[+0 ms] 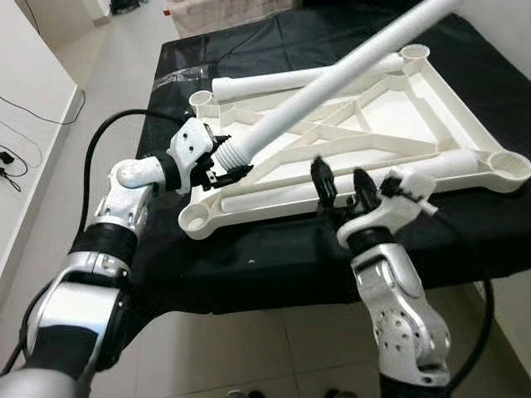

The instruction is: Building children table

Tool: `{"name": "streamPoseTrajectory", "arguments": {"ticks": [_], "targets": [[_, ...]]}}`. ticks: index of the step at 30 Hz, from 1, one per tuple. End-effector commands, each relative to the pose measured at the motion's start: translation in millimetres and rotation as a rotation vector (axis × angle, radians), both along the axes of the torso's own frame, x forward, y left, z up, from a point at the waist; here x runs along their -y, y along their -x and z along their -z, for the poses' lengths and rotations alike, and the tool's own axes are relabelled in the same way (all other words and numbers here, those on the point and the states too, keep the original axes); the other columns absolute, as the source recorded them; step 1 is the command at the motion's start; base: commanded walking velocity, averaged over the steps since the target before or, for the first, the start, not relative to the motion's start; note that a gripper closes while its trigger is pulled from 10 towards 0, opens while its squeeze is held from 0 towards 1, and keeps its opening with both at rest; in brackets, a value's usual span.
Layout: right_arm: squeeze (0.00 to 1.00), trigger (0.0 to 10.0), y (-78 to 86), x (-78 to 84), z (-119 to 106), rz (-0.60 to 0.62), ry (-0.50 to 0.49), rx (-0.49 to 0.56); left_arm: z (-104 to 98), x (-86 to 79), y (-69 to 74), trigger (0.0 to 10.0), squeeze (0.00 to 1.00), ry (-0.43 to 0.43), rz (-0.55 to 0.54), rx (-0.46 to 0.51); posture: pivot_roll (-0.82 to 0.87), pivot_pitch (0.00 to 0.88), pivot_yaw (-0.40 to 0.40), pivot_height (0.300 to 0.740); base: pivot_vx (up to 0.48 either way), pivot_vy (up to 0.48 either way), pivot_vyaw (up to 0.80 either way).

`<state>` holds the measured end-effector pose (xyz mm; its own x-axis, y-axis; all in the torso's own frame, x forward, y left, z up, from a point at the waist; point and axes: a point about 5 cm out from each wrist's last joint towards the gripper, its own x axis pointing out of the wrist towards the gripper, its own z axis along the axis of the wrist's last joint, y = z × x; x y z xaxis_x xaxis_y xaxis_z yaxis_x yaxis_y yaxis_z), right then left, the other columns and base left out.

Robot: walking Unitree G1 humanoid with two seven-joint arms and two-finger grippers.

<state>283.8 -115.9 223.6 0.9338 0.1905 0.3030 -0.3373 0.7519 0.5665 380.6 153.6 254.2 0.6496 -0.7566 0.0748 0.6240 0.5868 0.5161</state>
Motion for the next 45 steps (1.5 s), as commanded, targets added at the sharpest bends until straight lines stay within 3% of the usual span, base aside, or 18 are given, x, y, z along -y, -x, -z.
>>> {"name": "streamPoseTrajectory", "arguments": {"ticks": [1,2,4,10,11,18,30,45], "targets": [[0.00,10.0,0.4,-14.3,-3,-0.079,-0.122,-0.002,3,-3.7,3.3,10.0,0.00,0.004,-0.007,0.004,0.11,0.126,0.090,0.740,0.000,0.000,0.00],[0.00,10.0,-1.2,-18.0,-8,-0.169,-0.177,0.015,11,0.8,13.6,10.0,0.00,-0.022,0.022,0.020,0.10,0.116,0.083,0.740,0.000,0.000,0.00],[0.00,10.0,-2.1,-21.3,-12,-0.222,-0.193,0.027,15,4.2,20.1,10.0,0.00,-0.014,0.037,0.017,0.10,0.112,0.079,0.740,0.000,0.000,0.00],[0.00,10.0,-5.9,-21.4,-14,-0.246,-0.223,0.024,16,8.9,25.7,10.0,0.00,0.007,0.043,0.019,0.11,0.108,0.070,0.740,0.000,0.000,0.00],[0.00,10.0,-11.0,-21.8,-18,-0.270,-0.246,0.029,22,19.6,37.0,10.0,0.00,0.025,0.066,0.017,0.11,0.101,0.065,0.740,0.000,0.000,0.00],[0.00,10.0,-13.6,-22.8,-25,-0.320,-0.251,0.052,40,34.7,56.4,10.0,0.00,0.056,0.088,-0.028,0.11,0.097,0.057,0.740,0.000,0.000,0.00],[0.00,10.0,-15.5,-18.2,-26,-0.333,-0.228,0.059,44,38.3,67.7,10.0,0.00,0.047,0.078,-0.056,0.11,0.093,0.056,0.740,0.000,0.000,0.00],[0.00,10.0,-15.6,-20.7,-17,-0.361,-0.163,0.046,63,39.9,92.3,10.0,0.00,-0.010,0.136,-0.126,0.10,0.080,0.050,0.740,0.000,0.000,0.00]]}}
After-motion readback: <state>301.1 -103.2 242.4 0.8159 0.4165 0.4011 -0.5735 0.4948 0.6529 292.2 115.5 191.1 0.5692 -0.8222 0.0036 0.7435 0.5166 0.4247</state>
